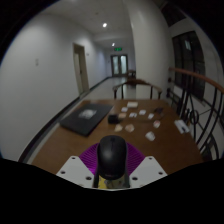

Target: Arrange mouse

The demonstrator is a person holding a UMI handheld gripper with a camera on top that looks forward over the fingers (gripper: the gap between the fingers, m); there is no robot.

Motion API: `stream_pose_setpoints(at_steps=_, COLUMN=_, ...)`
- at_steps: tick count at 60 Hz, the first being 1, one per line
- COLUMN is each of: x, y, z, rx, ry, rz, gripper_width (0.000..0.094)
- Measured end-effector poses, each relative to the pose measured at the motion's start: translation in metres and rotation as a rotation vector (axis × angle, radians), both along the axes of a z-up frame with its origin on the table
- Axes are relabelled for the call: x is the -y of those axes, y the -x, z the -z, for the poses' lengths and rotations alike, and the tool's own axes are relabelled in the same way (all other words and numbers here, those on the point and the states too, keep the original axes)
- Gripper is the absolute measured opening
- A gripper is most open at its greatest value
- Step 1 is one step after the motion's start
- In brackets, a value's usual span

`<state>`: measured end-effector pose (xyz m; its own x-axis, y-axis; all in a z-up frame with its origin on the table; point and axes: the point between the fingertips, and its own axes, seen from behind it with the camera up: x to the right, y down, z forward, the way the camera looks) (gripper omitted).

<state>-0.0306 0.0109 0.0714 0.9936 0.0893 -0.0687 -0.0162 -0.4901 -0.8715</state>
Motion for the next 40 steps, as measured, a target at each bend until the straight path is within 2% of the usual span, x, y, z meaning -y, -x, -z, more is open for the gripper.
stream_pose_setpoints(at_steps=4, x=0.007, y=0.013, z=0.045, rx=0.024, ry=0.083, rz=-0.019, gripper_width=0.0345)
stream_pose_setpoints(at_steps=10, x=0.017, y=0.022, z=0.087, rx=0.079, ry=0.151, rz=-0.029, gripper_width=0.0356)
stream_pose_setpoints(at_steps=13, x=0.018, y=0.020, z=0.086, rx=0.104, ry=0.131, rz=-0.037, gripper_width=0.0394)
stream_pose_setpoints(at_steps=20, x=0.020, y=0.020, z=0.089, rx=0.135, ry=0.171, rz=-0.081, gripper_width=0.0536)
stream_pose_setpoints(at_steps=21, x=0.024, y=0.019, z=0.086, rx=0.132, ry=0.174, rz=-0.088, gripper_width=0.0606)
stream_pose_setpoints(at_steps=29, x=0.044, y=0.013, z=0.068, rx=0.154, ry=0.165, rz=-0.203, gripper_width=0.0870)
stream_pose_setpoints(at_steps=36, x=0.078, y=-0.013, z=0.043, rx=0.184, ry=0.137, rz=-0.289, gripper_width=0.0852)
stream_pose_setpoints(at_steps=40, x=0.097, y=-0.035, z=0.030, rx=0.166, ry=0.120, rz=-0.300, gripper_width=0.0852)
